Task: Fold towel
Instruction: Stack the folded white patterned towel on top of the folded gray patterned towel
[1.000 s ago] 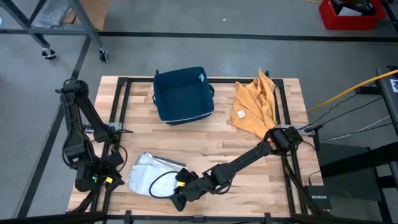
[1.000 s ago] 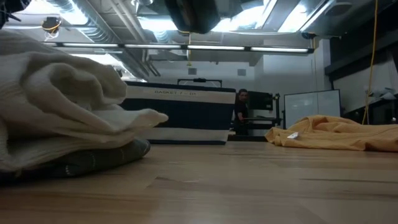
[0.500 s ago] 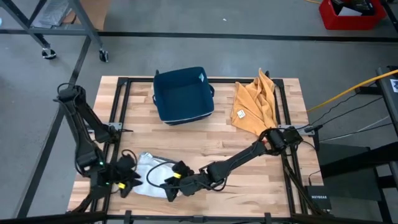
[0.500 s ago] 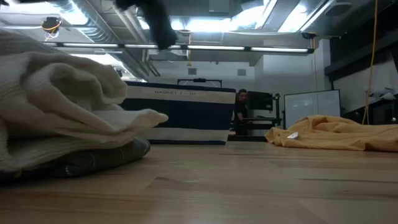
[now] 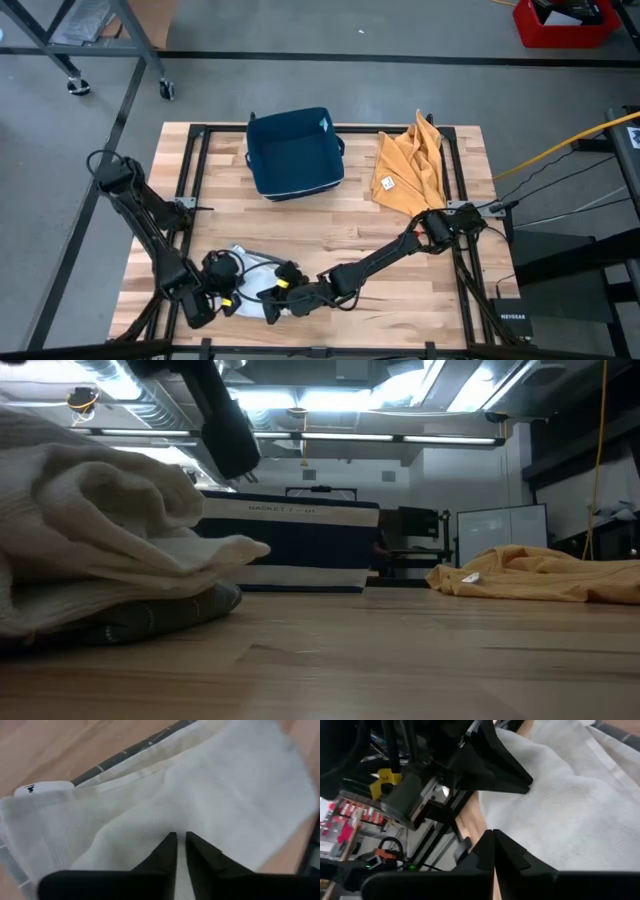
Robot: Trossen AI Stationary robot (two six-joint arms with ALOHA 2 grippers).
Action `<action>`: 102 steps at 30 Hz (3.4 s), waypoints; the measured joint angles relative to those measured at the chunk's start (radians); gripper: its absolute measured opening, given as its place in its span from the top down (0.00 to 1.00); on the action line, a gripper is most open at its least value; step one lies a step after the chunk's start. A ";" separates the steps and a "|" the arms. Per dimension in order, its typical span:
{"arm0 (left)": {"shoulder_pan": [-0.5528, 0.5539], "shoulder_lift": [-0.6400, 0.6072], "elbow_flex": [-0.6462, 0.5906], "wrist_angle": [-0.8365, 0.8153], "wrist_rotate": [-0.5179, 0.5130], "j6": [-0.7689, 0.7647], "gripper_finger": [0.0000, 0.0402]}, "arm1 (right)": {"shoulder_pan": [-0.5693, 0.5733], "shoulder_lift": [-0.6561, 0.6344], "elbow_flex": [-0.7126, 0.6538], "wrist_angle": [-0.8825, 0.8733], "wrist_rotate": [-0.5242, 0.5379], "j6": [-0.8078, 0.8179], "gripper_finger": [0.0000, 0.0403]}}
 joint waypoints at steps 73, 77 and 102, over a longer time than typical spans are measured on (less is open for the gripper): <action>-0.052 -0.116 -0.093 -0.441 0.132 -0.256 0.99 | 0.010 0.052 0.000 0.041 -0.037 0.018 0.99; -0.038 -0.117 -0.173 -0.448 0.130 -0.290 0.99 | 0.010 0.052 0.000 0.120 -0.059 -0.010 0.99; -0.002 -0.347 -0.135 -0.134 -0.096 -0.158 0.99 | -0.018 -0.109 0.000 0.223 0.076 -0.426 0.99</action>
